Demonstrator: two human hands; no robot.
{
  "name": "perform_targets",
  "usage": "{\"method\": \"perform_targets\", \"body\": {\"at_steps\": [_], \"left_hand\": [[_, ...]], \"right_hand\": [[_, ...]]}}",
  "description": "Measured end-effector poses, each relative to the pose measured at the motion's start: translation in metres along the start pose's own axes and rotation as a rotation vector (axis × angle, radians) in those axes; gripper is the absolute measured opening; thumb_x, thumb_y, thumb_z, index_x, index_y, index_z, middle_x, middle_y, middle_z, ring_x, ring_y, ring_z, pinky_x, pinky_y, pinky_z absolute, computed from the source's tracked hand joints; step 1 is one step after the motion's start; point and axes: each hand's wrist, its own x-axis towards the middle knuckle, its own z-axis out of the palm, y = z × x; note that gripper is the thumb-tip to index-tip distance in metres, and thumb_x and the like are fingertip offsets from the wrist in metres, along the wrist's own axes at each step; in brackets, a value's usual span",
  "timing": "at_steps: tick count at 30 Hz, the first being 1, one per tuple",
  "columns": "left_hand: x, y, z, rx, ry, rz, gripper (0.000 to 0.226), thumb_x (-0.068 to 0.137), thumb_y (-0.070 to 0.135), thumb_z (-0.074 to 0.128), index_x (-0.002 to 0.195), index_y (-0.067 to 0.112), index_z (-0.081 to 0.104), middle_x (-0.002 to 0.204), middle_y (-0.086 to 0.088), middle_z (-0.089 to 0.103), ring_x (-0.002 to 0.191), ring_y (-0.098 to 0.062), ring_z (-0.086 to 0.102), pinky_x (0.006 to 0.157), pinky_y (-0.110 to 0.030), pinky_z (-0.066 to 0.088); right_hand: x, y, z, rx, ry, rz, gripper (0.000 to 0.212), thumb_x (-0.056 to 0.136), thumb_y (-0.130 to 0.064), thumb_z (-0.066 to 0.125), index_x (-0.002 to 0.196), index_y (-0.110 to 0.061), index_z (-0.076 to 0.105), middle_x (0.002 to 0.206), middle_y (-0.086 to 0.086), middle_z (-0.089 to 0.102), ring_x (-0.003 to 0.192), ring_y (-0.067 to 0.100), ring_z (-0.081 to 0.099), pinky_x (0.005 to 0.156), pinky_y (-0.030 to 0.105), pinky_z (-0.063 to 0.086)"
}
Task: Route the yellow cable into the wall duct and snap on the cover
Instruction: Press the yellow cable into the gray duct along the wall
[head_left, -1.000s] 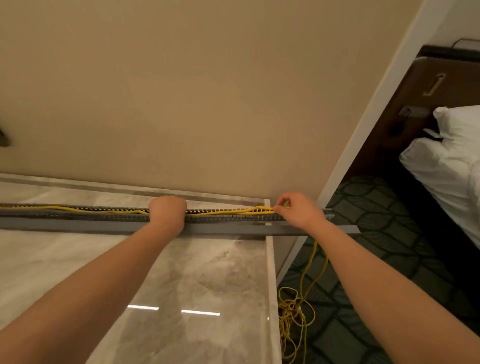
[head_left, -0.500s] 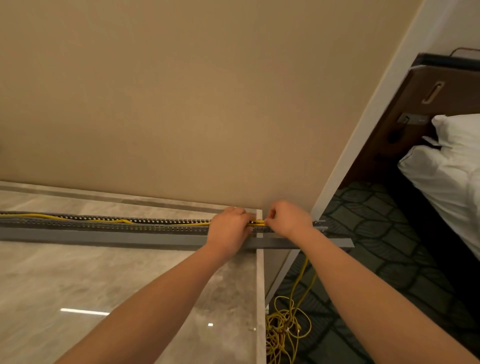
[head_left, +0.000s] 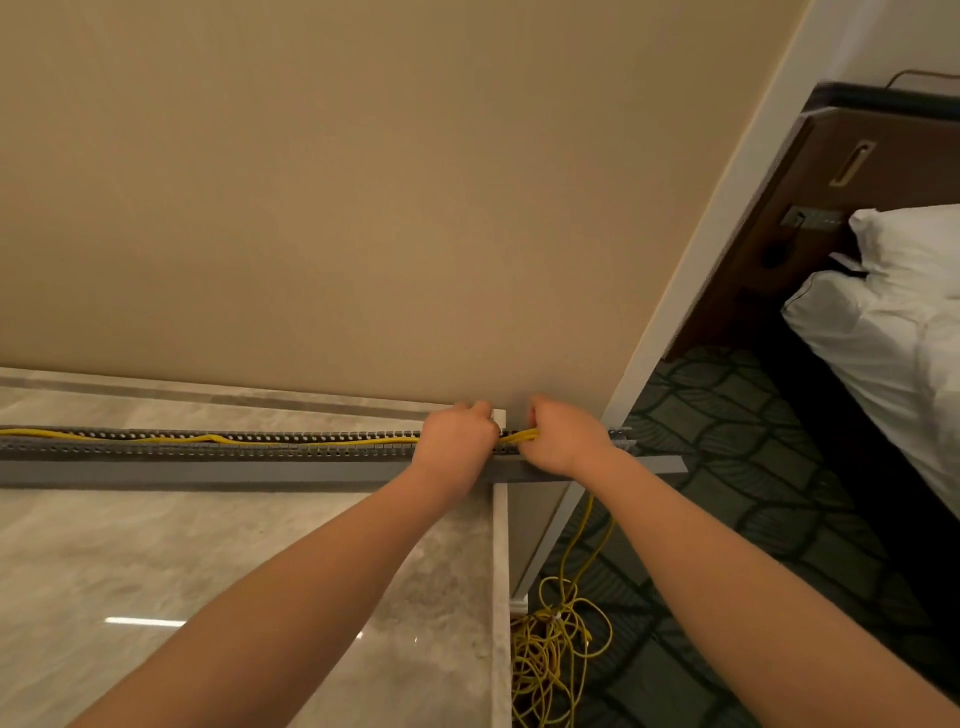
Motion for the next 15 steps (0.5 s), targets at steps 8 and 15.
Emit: {"method": "perform_targets", "body": {"at_steps": [8,15], "left_hand": [[0.001,0.004,-0.005,-0.04,-0.023,-0.083,0.017,0.087,0.008,0.059,0.101,0.009,0.067,0.107,-0.009,0.055,0.094,-0.031,0.06,0.061,-0.035,0.039],[-0.001,0.0,-0.002,-0.065,-0.03,-0.098,0.016,0.089,0.01,0.059,0.102,0.009,0.067,0.109,-0.009,0.056,0.093,-0.032,0.061,0.062,-0.035,0.042]], "right_hand": [[-0.02,0.017,-0.011,0.063,-0.026,0.123,0.014,0.076,-0.027,0.064,0.067,-0.017,0.06,0.063,0.004,0.06,0.056,0.021,0.061,0.059,0.034,0.055],[-0.041,0.05,-0.012,0.5,-0.353,0.326,0.034,0.08,-0.036,0.064,0.06,-0.01,0.055,0.045,0.004,0.056,0.04,0.017,0.058,0.046,0.023,0.053]]}}
